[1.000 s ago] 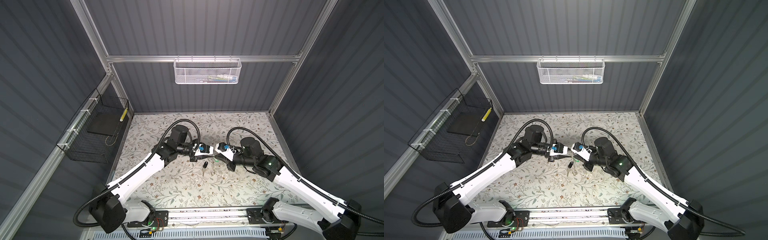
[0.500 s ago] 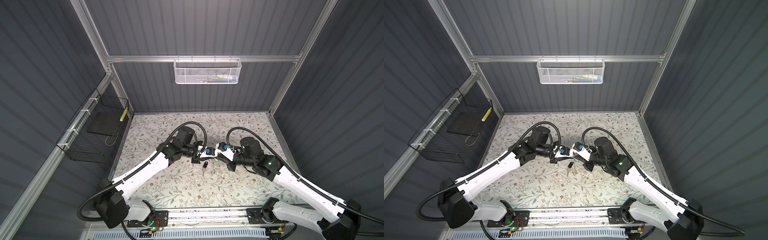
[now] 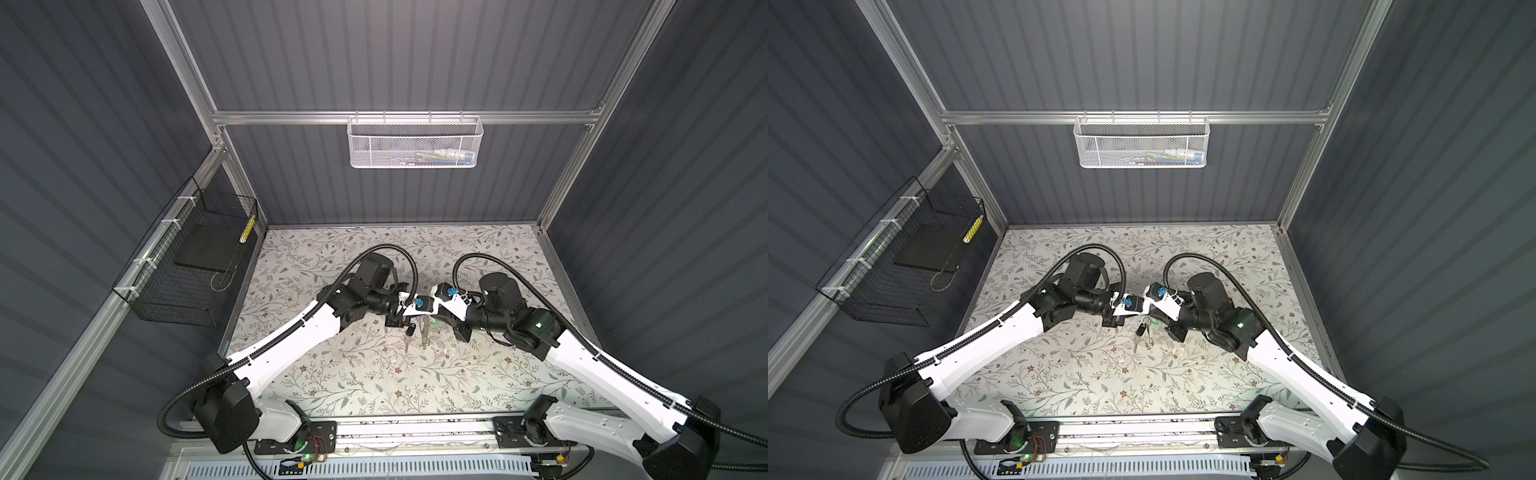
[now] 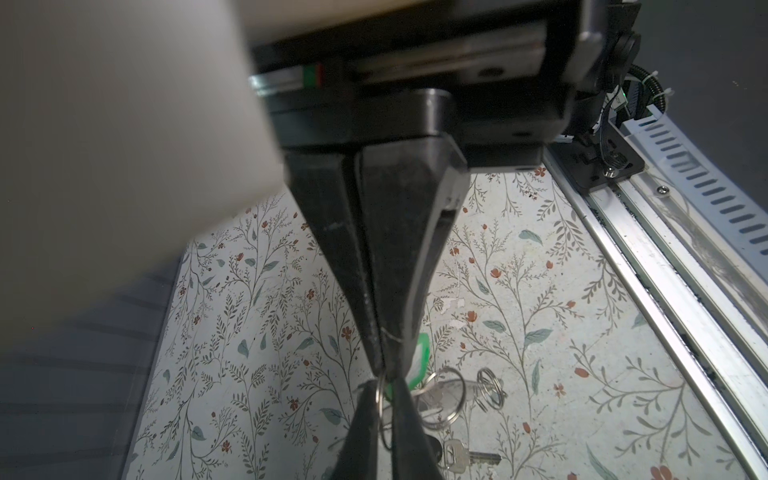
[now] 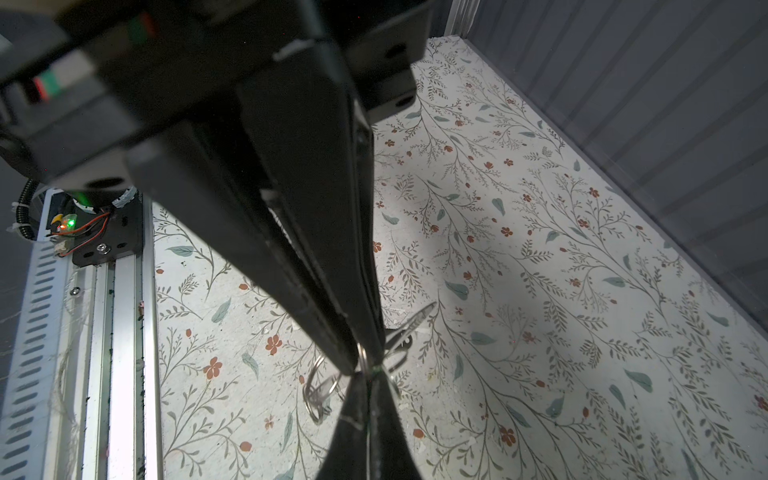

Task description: Put the keys on the keyring

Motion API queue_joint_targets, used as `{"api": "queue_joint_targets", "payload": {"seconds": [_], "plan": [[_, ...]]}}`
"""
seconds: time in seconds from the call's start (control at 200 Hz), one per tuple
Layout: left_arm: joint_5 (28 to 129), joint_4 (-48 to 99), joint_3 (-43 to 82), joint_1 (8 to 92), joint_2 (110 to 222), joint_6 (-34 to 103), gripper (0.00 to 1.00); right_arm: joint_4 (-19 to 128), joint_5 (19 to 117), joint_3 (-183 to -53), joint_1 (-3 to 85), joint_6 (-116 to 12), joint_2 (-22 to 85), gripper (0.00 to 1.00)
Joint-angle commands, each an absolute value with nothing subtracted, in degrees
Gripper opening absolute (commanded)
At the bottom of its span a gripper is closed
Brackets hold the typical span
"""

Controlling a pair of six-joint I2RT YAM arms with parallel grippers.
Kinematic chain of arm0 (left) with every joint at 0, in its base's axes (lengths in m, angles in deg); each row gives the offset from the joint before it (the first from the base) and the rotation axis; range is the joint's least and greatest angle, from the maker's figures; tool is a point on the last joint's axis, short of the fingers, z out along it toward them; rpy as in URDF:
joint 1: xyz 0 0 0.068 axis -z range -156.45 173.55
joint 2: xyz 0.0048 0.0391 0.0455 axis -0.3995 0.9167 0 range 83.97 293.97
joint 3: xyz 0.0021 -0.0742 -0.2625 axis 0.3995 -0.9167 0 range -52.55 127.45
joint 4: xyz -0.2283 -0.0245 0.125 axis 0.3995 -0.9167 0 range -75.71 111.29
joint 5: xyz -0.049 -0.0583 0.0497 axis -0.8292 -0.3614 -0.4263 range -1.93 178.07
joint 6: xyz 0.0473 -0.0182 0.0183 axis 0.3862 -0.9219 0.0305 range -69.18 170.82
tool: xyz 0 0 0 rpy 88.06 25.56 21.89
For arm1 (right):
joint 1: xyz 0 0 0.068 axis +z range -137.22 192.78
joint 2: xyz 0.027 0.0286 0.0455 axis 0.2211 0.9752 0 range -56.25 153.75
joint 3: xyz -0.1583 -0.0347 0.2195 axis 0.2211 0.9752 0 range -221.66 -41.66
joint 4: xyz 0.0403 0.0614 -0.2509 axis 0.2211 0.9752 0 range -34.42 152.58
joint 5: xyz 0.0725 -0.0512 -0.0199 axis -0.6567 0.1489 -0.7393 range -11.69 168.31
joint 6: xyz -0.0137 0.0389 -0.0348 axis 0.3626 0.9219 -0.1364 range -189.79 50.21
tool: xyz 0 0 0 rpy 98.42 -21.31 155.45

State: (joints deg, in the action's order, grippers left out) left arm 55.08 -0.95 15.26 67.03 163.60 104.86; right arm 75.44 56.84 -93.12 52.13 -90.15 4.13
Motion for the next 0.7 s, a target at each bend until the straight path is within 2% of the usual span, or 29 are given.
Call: {"api": "queue_joint_targets", "payload": {"seconds": [0.0,0.095,0.2,0.245,0.375,0.52,0.695], "plan": [[54.96,-2.28,17.1,67.32,164.4,103.9,0.03,74.49,55.62,-95.12,52.3,-90.95,3.87,0.0],[54.26,-1.53,17.34,67.32,164.43,102.54,0.0,74.84,56.61,-94.87,52.26,-91.38,3.79,0.0],[53.45,0.36,16.96,67.23,164.04,100.1,0.0,75.53,58.45,-94.17,52.21,-92.56,2.65,0.11],[53.32,1.26,16.67,67.23,163.63,99.23,0.0,75.54,62.12,-93.43,52.17,-93.14,1.55,0.16],[51.42,4.73,15.72,66.84,162.86,96.28,0.0,73.88,65.77,-90.13,51.37,-94.38,-3.18,0.26],[47.76,11.49,13.77,66.1,161.98,91.88,0.0,71.6,64.74,-86.77,50.22,-93.37,-7.98,0.32],[44.23,18.65,11.48,65.45,161.53,87.68,0.0,68.72,61.53,-84.91,50.09,-92.34,-8.62,0.36]]}}
